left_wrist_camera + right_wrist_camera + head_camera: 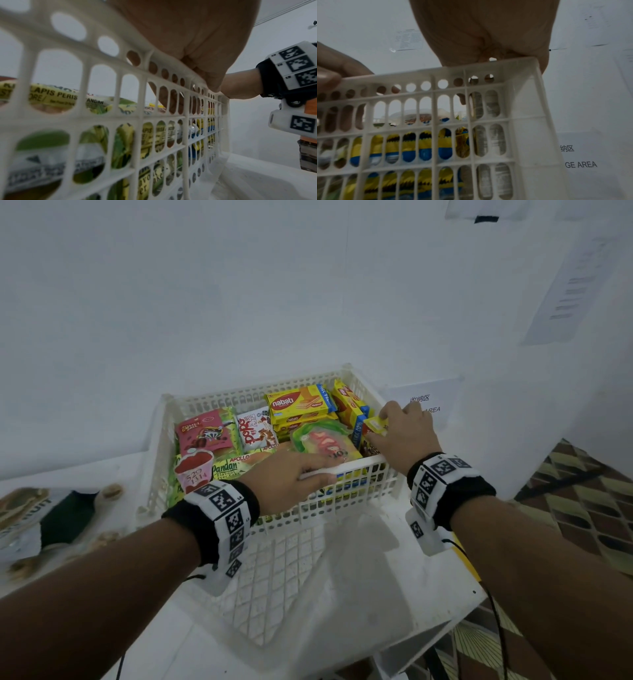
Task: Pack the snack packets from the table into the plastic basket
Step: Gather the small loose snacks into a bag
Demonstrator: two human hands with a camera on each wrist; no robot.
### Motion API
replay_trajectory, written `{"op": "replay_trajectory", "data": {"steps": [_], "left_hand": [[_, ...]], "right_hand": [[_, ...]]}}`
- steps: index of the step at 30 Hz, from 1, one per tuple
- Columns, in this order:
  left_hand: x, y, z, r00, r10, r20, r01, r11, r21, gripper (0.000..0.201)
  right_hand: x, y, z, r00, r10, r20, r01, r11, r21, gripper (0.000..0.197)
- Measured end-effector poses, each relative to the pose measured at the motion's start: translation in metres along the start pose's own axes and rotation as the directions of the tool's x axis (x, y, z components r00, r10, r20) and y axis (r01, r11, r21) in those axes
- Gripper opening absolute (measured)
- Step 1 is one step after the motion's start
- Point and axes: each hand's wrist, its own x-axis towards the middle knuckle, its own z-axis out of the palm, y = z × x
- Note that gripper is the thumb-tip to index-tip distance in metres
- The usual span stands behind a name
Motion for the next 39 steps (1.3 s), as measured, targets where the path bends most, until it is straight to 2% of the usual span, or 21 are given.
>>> {"op": "replay_trajectory", "data": {"steps": [3, 5, 8, 11, 17, 24, 28, 32, 36, 38, 39], "left_hand": [[-0.001, 0.004, -0.002, 1.0, -0.013, -0.013, 0.013, 1.0, -0.018, 0.037], [-0.003, 0.007, -0.005, 0.997, -0.06, -0.053, 0.055, 0.995, -0.089, 0.033], [-0.008, 0.008, -0.014, 0.985, -0.091, -0.145, 0.069, 0.986, -0.15, 0.015], [-0.022, 0.006, -0.026, 0.978, -0.08, -0.194, 0.062, 0.994, -0.095, 0.016], [-0.072, -0.016, -0.069, 0.977, -0.076, -0.198, 0.097, 0.99, 0.1, 0.021], [-0.165, -0.08, -0.12, 0.95, -0.203, -0.239, 0.255, 0.944, 0.209, 0.022], [-0.231, -0.132, -0.137, 0.917, -0.301, -0.262, 0.357, 0.913, 0.2, 0.021], [-0.296, -0.192, -0.14, 0.881, -0.388, -0.271, 0.452, 0.86, 0.238, 0.025], [-0.35, -0.244, -0.127, 0.837, -0.486, -0.25, 0.539, 0.811, 0.227, 0.057], [-0.366, -0.26, -0.12, 0.82, -0.529, -0.221, 0.568, 0.798, 0.198, 0.069], [-0.371, -0.265, -0.116, 0.818, -0.539, -0.201, 0.573, 0.797, 0.193, 0.072]], "right_hand": [[-0.004, -0.002, -0.003, 0.999, -0.03, -0.035, 0.031, 0.999, 0.014, 0.051], [-0.007, -0.004, -0.008, 0.994, -0.075, -0.078, 0.072, 0.996, -0.043, 0.057], [-0.013, -0.014, -0.012, 0.978, -0.15, -0.145, 0.136, 0.985, -0.103, 0.055], [-0.023, -0.036, -0.013, 0.962, -0.21, -0.174, 0.192, 0.975, -0.116, 0.051], [-0.052, -0.111, -0.008, 0.925, -0.35, -0.144, 0.333, 0.934, -0.128, 0.04], [-0.095, -0.232, 0.016, 0.881, -0.474, -0.016, 0.473, 0.88, -0.042, 0.038], [-0.127, -0.306, 0.041, 0.823, -0.562, 0.084, 0.561, 0.827, 0.043, 0.036], [-0.16, -0.367, 0.077, 0.758, -0.596, 0.264, 0.597, 0.798, 0.086, 0.039], [-0.184, -0.399, 0.115, 0.648, -0.514, 0.562, 0.624, 0.781, -0.005, 0.061], [-0.191, -0.407, 0.128, 0.607, -0.475, 0.637, 0.631, 0.775, -0.023, 0.074], [-0.192, -0.411, 0.133, 0.604, -0.458, 0.653, 0.626, 0.78, -0.032, 0.078]]}}
